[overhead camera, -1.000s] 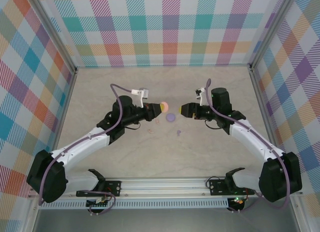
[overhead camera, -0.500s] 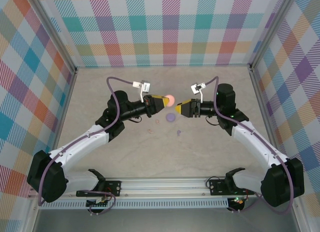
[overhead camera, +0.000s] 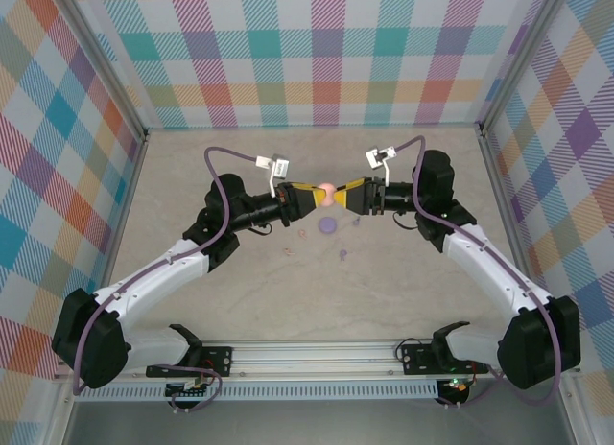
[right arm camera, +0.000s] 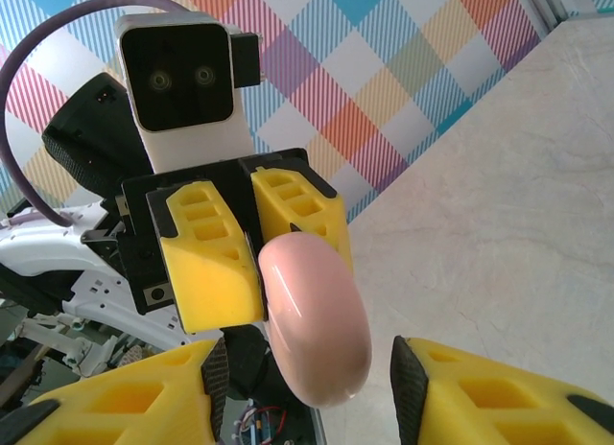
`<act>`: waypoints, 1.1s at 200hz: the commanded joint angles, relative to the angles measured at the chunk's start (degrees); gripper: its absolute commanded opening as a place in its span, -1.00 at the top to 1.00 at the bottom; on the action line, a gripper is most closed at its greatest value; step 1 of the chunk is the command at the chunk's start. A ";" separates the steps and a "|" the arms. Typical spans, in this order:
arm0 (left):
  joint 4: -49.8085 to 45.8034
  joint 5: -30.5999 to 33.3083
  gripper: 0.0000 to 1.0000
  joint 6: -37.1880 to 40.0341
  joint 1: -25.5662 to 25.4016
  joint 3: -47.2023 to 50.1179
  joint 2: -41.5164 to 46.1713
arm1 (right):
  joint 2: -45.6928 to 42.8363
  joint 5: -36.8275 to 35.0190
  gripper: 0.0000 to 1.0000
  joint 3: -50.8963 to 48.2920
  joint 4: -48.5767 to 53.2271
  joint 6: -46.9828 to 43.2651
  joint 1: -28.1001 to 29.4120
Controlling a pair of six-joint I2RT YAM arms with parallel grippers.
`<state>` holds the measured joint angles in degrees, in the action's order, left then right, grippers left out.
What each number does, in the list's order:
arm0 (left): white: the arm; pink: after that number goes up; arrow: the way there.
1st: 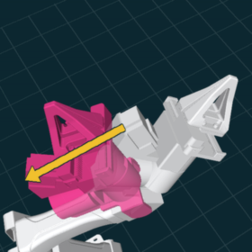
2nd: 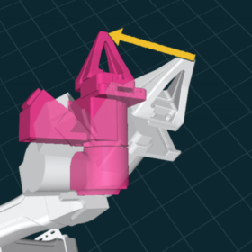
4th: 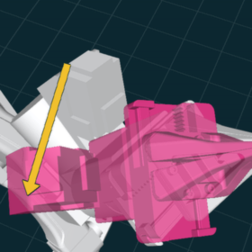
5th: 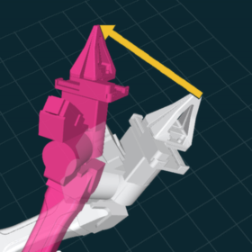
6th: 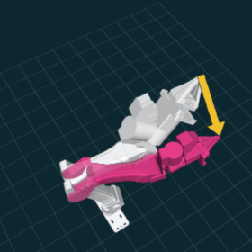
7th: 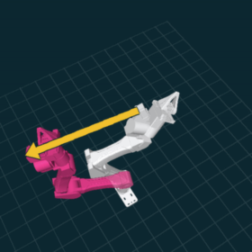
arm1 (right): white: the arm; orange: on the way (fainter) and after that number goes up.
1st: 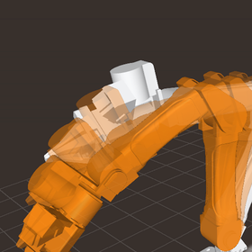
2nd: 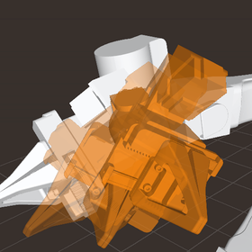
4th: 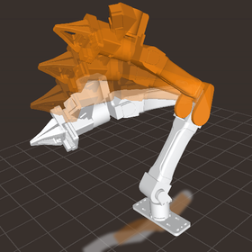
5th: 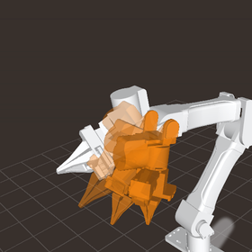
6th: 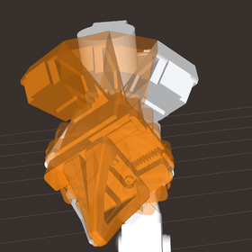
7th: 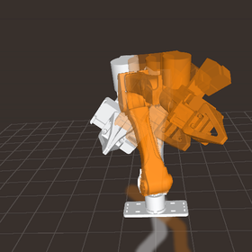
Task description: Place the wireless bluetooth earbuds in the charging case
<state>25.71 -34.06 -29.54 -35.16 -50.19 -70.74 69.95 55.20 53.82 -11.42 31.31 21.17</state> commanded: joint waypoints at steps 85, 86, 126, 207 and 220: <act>3.29 -1.10 0.61 -0.41 -0.50 -0.99 0.93 | 1.82 2.82 0.21 3.09 -2.04 -0.14 2.19; 3.29 -1.10 0.61 -0.38 -0.52 -1.02 0.94 | 1.79 2.86 0.21 3.11 -2.03 -0.17 2.16; 3.64 -0.93 0.61 -0.50 -0.70 -0.74 0.77 | 1.93 3.15 0.34 3.48 -1.58 -0.28 2.31; -2.52 1.47 0.25 1.54 -0.74 -1.06 1.70 | 0.11 -0.61 0.69 5.97 9.42 -6.66 2.37; -5.06 2.10 0.07 2.37 -0.70 -1.63 1.98 | -0.19 -0.85 0.71 6.82 12.75 -8.84 2.35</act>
<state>25.21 -33.61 -29.47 -35.53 -50.19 -70.41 71.66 54.98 57.80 -5.30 28.05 23.16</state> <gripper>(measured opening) 0.398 0.225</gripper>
